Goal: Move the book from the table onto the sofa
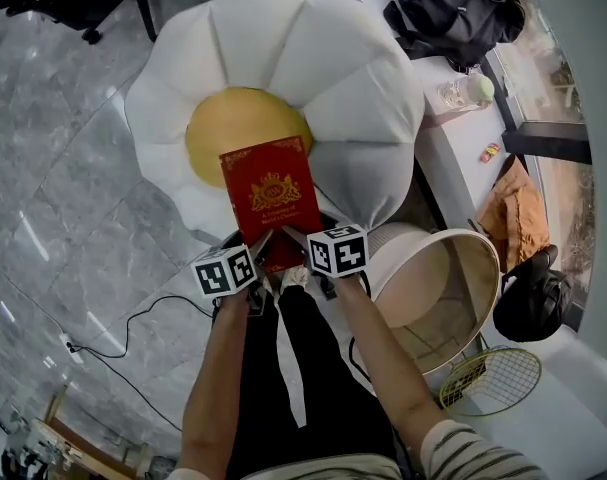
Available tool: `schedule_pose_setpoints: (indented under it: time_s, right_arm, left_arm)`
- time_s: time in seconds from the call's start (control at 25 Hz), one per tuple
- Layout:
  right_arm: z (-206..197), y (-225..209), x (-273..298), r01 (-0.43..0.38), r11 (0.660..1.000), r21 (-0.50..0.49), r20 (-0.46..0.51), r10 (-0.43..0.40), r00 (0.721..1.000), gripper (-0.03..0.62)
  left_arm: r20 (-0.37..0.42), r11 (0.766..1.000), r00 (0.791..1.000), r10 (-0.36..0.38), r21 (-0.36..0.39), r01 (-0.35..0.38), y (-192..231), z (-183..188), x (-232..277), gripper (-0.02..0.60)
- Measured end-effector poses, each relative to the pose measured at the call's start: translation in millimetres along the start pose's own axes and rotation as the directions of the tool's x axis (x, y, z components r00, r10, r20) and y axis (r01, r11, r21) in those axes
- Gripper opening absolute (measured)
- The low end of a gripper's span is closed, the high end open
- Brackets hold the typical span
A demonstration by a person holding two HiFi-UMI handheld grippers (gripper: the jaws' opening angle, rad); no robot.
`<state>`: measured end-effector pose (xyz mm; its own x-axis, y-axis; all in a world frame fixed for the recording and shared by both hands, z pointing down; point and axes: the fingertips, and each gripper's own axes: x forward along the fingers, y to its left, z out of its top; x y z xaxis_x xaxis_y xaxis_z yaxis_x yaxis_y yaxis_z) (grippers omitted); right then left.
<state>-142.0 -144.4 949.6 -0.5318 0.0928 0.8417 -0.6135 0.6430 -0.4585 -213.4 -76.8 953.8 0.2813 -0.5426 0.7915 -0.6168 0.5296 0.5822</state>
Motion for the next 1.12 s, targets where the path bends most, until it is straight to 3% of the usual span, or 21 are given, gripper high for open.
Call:
schedule_pose_setpoints:
  time_s: [0.8, 1.12]
  right_arm:
    - [-8, -55, 83, 0.008, 0.999, -0.037, -0.089, -0.011, 0.996, 0.351]
    - [-13, -70, 115, 0.003, 1.0, -0.008, -0.089, -0.004, 0.996, 0.351]
  left_arm:
    - [-0.039, 0.993, 0.999, 0.003, -0.115, -0.008, 46, -9, 88, 0.324]
    - [-0.055, 0.992, 0.998, 0.012, -0.123, -0.019, 67, -8, 116, 0.324]
